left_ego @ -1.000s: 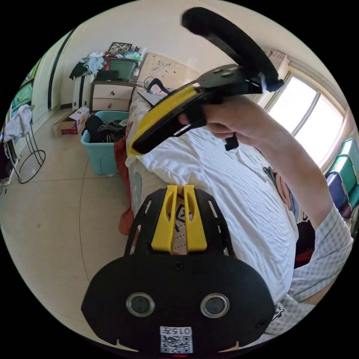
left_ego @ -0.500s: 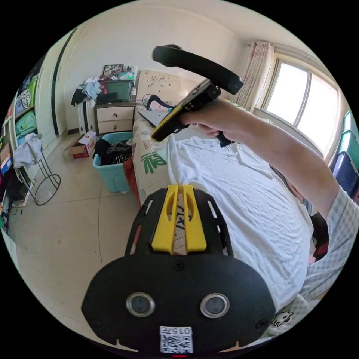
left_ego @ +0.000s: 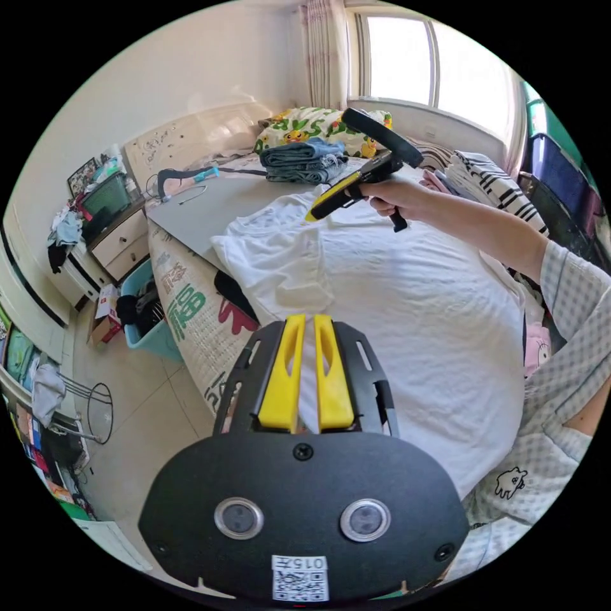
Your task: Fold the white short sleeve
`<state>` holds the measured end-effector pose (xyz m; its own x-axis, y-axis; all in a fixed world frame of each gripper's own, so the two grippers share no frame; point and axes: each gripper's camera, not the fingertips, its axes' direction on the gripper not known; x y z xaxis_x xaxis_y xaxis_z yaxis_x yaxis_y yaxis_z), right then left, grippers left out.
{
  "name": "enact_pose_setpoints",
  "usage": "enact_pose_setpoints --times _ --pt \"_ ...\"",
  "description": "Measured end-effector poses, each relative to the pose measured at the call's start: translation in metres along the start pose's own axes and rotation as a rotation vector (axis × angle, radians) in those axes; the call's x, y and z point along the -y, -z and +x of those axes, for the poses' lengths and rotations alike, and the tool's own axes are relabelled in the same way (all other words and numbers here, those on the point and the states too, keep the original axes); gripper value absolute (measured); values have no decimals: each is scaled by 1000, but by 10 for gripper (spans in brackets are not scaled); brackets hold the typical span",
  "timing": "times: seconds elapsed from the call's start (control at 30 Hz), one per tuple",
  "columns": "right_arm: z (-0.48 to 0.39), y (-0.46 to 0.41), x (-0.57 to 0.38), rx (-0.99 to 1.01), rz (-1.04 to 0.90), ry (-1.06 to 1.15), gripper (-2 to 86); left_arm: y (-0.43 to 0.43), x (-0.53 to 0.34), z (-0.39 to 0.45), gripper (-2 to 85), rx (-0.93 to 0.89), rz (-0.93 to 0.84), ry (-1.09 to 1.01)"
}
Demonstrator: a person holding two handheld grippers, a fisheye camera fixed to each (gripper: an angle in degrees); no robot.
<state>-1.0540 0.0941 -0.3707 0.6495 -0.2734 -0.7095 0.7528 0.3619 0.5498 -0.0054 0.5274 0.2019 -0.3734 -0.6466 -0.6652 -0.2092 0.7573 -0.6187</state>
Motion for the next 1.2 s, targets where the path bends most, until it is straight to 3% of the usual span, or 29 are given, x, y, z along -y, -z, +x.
enact_pose_setpoints --times 0.17,0.37,0.63,0.73,0.93,1.2 --pt "-6 41 5 179 69 105 78 -5 21 -17 26 -38 30 77" --pt "-16 18 18 179 -157 207 75 -37 21 10 46 -53 -11 0" --pt "7 67 -6 152 -122 224 58 -32 20 25 57 -76 53 -18" --pt "13 76 -12 126 -129 223 3 -41 22 31 22 -47 -3 -36" --pt "35 116 -24 133 -73 184 -8 -25 12 47 -2 5 19 -111" --pt "35 154 -43 254 -63 262 75 -32 7 45 -3 -22 -32 -122"
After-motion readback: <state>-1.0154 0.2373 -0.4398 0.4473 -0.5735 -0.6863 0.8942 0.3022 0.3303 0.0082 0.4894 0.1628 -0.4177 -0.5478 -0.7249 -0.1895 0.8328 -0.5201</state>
